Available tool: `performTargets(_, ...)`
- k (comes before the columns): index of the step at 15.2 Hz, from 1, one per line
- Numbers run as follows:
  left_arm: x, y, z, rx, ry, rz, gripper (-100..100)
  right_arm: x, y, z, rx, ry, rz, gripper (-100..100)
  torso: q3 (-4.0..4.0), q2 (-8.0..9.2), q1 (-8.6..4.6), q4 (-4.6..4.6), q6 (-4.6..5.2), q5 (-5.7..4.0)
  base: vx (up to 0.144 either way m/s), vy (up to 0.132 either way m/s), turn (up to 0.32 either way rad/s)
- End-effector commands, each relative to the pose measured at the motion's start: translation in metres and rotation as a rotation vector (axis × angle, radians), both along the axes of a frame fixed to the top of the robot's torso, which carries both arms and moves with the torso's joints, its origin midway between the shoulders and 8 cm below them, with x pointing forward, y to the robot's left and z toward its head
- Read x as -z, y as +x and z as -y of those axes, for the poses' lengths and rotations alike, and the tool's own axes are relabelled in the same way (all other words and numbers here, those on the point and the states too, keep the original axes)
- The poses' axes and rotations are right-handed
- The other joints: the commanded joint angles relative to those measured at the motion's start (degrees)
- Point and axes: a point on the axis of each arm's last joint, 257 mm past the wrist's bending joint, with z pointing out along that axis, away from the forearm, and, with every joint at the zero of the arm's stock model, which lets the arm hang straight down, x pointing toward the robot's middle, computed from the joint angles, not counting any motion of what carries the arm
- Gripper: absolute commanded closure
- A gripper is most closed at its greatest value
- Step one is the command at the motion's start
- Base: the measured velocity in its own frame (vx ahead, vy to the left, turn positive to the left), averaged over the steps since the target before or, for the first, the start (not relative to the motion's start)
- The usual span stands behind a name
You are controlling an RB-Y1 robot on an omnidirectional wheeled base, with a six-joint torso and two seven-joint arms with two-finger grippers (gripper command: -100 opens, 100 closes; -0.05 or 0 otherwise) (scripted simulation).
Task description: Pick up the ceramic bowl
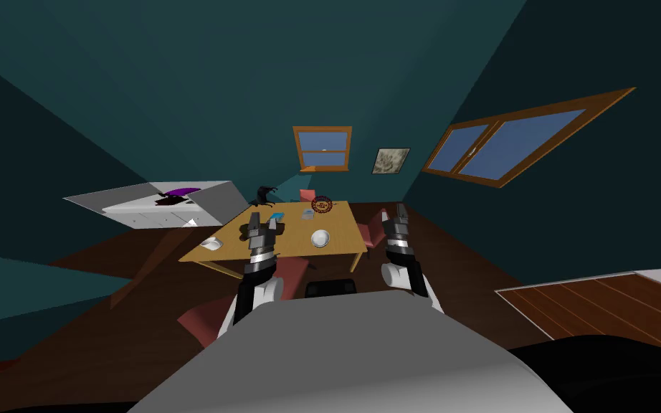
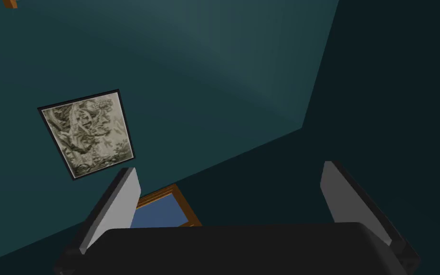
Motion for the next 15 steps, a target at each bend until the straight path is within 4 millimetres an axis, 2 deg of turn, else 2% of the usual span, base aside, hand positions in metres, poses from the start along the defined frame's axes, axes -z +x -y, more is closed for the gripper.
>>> performTargets(1,0.005,0.003,0.002,0.015,0.027,-0.021,-100,0.000,0.000,0.000,0.000,0.000,0.000,0,0.00,0.00,0.00,0.00,0.00,0.00,0.001,-0.004,-0.016)
performTargets(4,0.023,0.015,0.005,0.042,0.083,-0.092,-100,0.000,0.000,0.000,0.000,0.000,0.000,0,-0.01,-0.02,-0.03,0.00,0.01,0.00,0.003,-0.018,-0.046)
performTargets(5,0.023,0.015,0.005,0.042,0.083,-0.092,-100,0.000,0.000,0.000,0.000,0.000,0.000,0,-0.01,-0.02,-0.06,-0.01,0.01,-0.01,0.004,-0.024,-0.035)
performTargets(7,0.041,0.026,0.004,0.054,0.117,-0.157,-100,0.000,0.000,0.000,0.000,0.000,0.000,0,-0.01,-0.02,-0.08,-0.01,0.01,-0.02,0.005,-0.030,-0.056)
performTargets(10,0.053,0.033,0.002,0.057,0.132,-0.201,-100,0.000,0.000,0.000,0.000,0.000,0.000,0,-0.02,-0.04,-0.11,-0.01,0.02,-0.02,0.006,-0.029,-0.047)
performTargets(11,0.064,0.039,0.000,0.058,0.147,-0.239,-100,0.000,0.000,0.000,0.000,0.000,0.000,0,-0.02,-0.03,-0.11,-0.01,0.01,-0.02,0.009,-0.027,-0.058)
performTargets(12,0.065,0.039,0.000,0.058,0.147,-0.243,-100,0.000,0.000,0.000,0.000,0.000,0.000,0,-0.02,-0.04,-0.10,-0.01,0.01,-0.02,0.008,-0.025,-0.048)
performTargets(13,0.076,0.045,-0.003,0.058,0.161,-0.283,-100,0.000,0.000,0.000,0.000,0.000,0.000,0,-0.03,-0.04,-0.10,-0.01,0.01,-0.02,0.006,-0.031,-0.061)
performTargets(14,0.078,0.046,-0.003,0.057,0.161,-0.289,-100,0.000,0.000,0.000,0.000,0.000,0.000,0,-0.03,-0.04,-0.12,-0.01,0.02,-0.02,0.006,-0.031,-0.048)
performTargets(15,0.090,0.052,-0.006,0.056,0.174,-0.332,-100,0.000,0.000,0.000,0.000,0.000,0.000,0,-0.02,-0.04,-0.12,-0.01,0.01,-0.02,0.005,-0.035,-0.065)
